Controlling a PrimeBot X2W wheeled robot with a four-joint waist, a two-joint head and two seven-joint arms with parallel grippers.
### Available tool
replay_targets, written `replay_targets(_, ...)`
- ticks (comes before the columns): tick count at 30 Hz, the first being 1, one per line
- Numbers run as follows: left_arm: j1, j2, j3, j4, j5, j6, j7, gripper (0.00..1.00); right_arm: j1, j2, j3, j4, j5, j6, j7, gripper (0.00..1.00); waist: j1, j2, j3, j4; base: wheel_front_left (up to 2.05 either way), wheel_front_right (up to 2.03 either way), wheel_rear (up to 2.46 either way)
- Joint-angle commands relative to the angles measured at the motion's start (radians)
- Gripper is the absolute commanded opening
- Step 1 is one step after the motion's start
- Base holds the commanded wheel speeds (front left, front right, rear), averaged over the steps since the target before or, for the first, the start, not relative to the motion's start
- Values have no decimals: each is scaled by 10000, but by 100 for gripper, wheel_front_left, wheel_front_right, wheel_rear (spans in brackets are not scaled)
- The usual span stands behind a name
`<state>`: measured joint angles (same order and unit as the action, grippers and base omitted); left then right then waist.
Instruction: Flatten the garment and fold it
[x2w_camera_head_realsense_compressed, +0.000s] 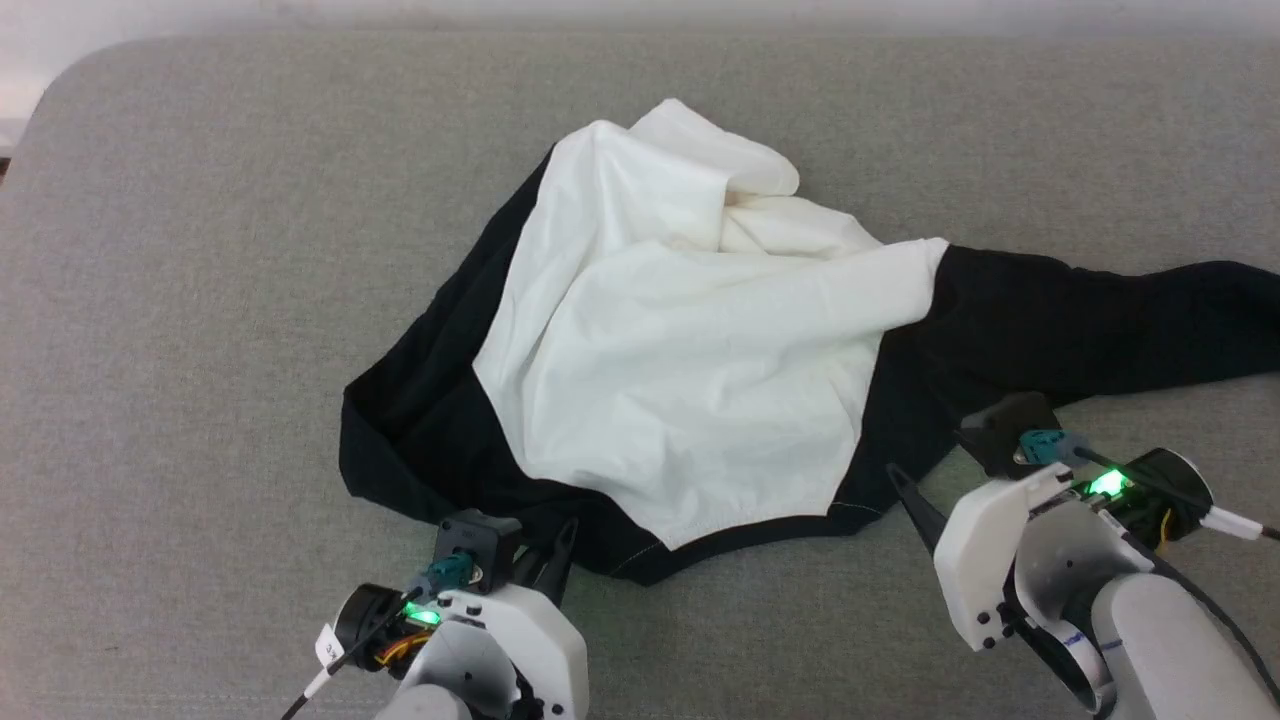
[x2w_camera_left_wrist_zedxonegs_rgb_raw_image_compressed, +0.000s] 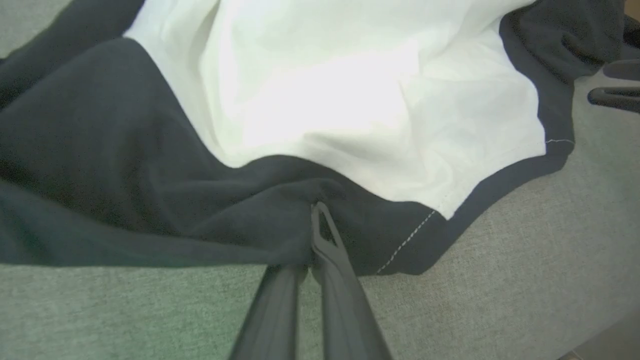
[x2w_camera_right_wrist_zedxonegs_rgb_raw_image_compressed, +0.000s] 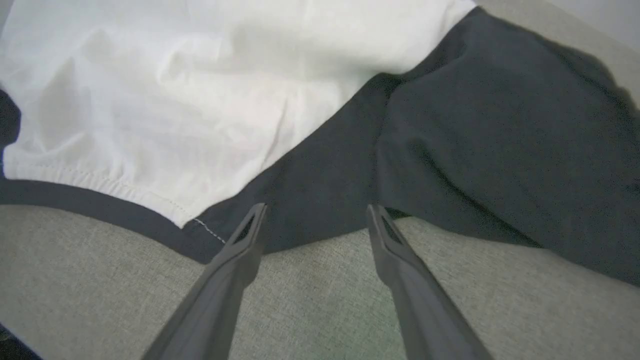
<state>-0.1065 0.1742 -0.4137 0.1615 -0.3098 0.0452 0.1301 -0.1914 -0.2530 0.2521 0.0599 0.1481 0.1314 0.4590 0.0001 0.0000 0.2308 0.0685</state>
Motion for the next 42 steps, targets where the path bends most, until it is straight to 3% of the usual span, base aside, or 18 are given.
replay_targets(1,-166,-35,-6,26,-44,-45,-75,0,-197,-30,61,40,21,-7,46,100,-1,0,164,116,0,0,0)
replay_targets(10,-495,-72,-73,123,-105,-109,-166,0,-1035,-538,811,843,-20,-7,720,100,-1,0,505,324,0,0,0)
replay_targets(16,-648,-133,-139,241,-196,-164,-173,0,-1553,-759,1387,1569,287,-7,1732,100,-1,0,643,450,0,0,0)
replay_targets(17,-668,-145,-150,260,-214,-171,-171,0,-1646,-814,1452,1697,345,-7,1833,75,-1,0,659,476,0,0,0)
replay_targets(18,-686,-151,-158,282,-228,-179,-180,0,-1727,-876,1545,1844,392,-7,1941,34,-1,0,671,505,0,0,0)
replay_targets(19,-702,-157,-159,309,-243,-179,-190,0,-1794,-914,1597,1994,465,-7,2011,0,-1,0,679,532,0,0,0)
replay_targets(25,-751,-213,-102,443,-423,-192,-323,0,-1933,-1001,1570,2857,721,-7,2132,0,-1,0,641,645,0,0,0)
replay_targets(30,-629,-239,133,471,-751,-201,-591,0,-1760,-464,500,3112,1321,-7,1456,0,-1,0,408,575,0,0,0)
replay_targets(38,-723,-365,806,-529,-1606,-412,-1294,0,-1649,927,-1941,2321,2457,-7,-241,0,-1,0,-46,388,0,0,0)
replay_targets(42,-1177,-250,869,-1323,-1714,-586,-1181,0,-1775,1321,-2427,1482,2816,-7,-703,0,-1,0,-410,295,0,0,0)
